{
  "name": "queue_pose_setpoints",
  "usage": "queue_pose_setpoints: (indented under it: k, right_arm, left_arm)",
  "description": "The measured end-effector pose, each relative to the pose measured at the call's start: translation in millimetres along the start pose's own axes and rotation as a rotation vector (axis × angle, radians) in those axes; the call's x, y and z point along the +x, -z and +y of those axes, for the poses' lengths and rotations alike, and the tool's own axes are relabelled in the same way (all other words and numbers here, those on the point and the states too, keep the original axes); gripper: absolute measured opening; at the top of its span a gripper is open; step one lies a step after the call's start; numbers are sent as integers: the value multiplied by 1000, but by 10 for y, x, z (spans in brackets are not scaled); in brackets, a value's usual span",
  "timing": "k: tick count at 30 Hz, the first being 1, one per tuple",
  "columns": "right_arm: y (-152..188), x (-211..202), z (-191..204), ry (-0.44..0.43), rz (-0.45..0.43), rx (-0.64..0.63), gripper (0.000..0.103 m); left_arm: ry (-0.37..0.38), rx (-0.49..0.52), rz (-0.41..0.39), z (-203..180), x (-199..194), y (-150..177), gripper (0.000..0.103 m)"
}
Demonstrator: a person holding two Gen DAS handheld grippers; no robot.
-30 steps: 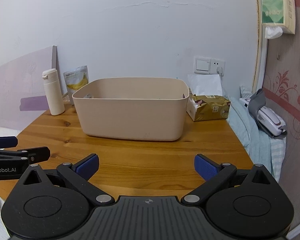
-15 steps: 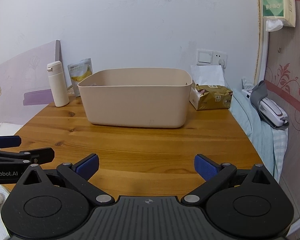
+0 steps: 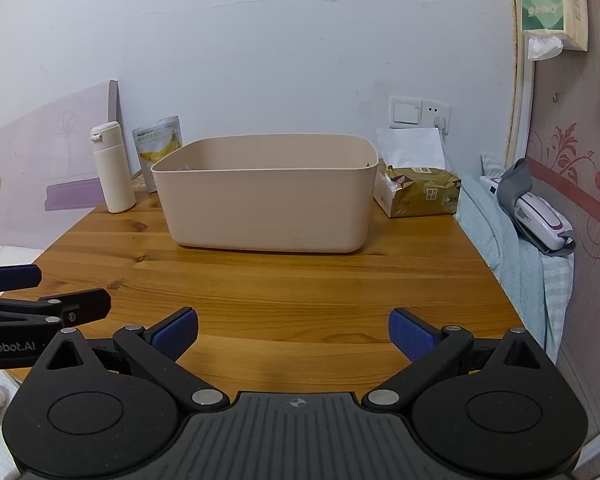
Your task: Organize objects
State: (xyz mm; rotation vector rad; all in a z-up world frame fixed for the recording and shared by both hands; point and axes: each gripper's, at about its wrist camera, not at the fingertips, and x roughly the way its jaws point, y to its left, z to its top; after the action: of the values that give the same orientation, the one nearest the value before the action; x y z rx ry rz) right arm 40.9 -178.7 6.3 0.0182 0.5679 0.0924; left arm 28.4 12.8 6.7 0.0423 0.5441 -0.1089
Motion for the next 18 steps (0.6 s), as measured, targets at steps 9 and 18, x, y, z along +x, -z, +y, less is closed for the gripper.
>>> queue_pose_setpoints:
  k: [9,18]
  right_arm:
    - [10,-7,-18,-7,0,4,103]
    - [18,-18,-27,-7,-1,9,103]
  left_arm:
    - [-5,0,-5,-18,3,-14,91]
    - [3,8,-4,-27,-12,-16,91]
